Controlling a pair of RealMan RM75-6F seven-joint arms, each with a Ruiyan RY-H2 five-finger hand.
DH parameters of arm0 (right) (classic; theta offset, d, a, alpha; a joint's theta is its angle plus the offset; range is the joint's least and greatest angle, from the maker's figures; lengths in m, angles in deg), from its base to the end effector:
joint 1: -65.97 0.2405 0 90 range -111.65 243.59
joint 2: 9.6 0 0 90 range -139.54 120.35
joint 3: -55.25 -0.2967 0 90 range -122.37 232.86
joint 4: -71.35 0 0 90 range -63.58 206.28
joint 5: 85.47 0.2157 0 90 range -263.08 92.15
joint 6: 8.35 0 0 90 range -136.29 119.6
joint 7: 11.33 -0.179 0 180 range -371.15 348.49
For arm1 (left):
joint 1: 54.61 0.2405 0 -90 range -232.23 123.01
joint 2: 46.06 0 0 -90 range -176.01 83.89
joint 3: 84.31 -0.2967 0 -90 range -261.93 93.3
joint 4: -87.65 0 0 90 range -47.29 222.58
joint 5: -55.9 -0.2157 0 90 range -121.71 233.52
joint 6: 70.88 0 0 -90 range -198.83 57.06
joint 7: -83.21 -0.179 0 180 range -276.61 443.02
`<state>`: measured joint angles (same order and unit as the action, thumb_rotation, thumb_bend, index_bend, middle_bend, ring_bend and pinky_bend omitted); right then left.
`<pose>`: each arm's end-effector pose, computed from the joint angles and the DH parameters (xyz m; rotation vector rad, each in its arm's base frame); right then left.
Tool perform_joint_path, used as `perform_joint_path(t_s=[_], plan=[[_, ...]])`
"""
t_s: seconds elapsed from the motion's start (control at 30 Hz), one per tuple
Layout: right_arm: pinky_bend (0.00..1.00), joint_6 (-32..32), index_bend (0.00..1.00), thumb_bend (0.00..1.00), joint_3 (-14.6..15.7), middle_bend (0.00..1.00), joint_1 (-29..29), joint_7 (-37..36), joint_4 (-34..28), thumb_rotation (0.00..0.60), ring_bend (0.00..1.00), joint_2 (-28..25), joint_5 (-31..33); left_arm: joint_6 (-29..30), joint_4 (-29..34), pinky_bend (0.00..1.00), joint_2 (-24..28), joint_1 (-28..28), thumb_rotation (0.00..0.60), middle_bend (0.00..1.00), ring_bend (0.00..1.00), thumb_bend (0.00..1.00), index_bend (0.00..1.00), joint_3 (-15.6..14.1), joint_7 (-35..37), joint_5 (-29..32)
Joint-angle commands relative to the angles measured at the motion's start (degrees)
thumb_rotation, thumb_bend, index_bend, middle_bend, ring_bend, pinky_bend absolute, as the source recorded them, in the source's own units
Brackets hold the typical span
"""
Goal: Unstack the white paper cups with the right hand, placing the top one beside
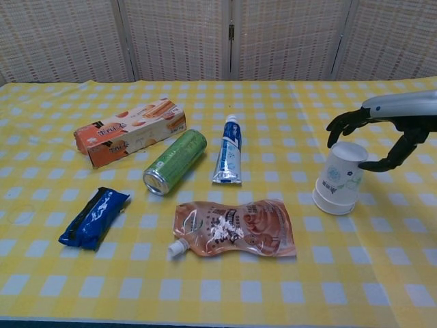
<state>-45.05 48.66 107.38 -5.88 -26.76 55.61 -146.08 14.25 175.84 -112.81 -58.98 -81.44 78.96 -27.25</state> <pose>-0.2241 -0.3767 0.0478 1.9527 -1.2825 0.6670 -0.3706 0.2172 0.1659 -1.3642 -0.8521 -0.8007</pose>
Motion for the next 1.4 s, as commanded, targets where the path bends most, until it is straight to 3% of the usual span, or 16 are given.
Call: perform_joint_path(t_s=[0.03, 0.4, 0.63, 0.83, 1.1, 1.4], plan=[[0.05, -0.4, 0.33, 0.46, 0.1, 0.13, 0.0, -0.3, 0.0, 0.600, 0.12, 0.0, -0.2, 0.0, -0.1, 0.00, 0.0, 0.0, 0.600, 0.04, 0.03, 0.30, 0.09, 0.0, 0.0, 0.1], [0.05, -2.9, 0.41, 0.49, 0.2, 0.16, -0.6, -1.6, -2.8, 0.600, 0.13, -2.5, -1.9, -0.1, -0.2, 0.00, 0.0, 0.1, 0.600, 0.04, 0.03, 0.30, 0.09, 0.0, 0.1, 0.2], [0.05, -6.7, 0.41, 0.49, -0.5, 0.16, -2.7, -3.4, -7.9, 0.600, 0.13, -7.3, -5.4, 0.0, 0.0, 0.00, 0.1, 0.2, 0.600, 0.04, 0.03, 0.30, 0.09, 0.1, 0.1, 0.2], [0.05, -14.8, 0.41, 0.49, -0.2, 0.17, -8.5, -7.4, -12.9, 0.600, 0.13, -14.6, -11.1, -0.1, 0.0, 0.00, -0.1, 0.0, 0.600, 0.04, 0.03, 0.30, 0.09, 0.0, 0.0, -0.2], [0.04, -15.2, 0.41, 0.49, 1.8, 0.17, -11.9, -12.3, -8.3, 0.600, 0.14, -14.8, -11.6, 0.0, 0.3, 0.00, -0.3, -0.2, 0.600, 0.04, 0.03, 0.30, 0.09, -0.1, -0.2, -0.8], [0.04, -10.7, 0.41, 0.49, 2.9, 0.17, -11.3, -17.1, 2.1, 0.600, 0.14, -7.2, -12.4, 0.3, 0.6, 0.00, -0.4, -0.2, 0.600, 0.04, 0.03, 0.30, 0.09, 0.0, -0.6, -1.1]])
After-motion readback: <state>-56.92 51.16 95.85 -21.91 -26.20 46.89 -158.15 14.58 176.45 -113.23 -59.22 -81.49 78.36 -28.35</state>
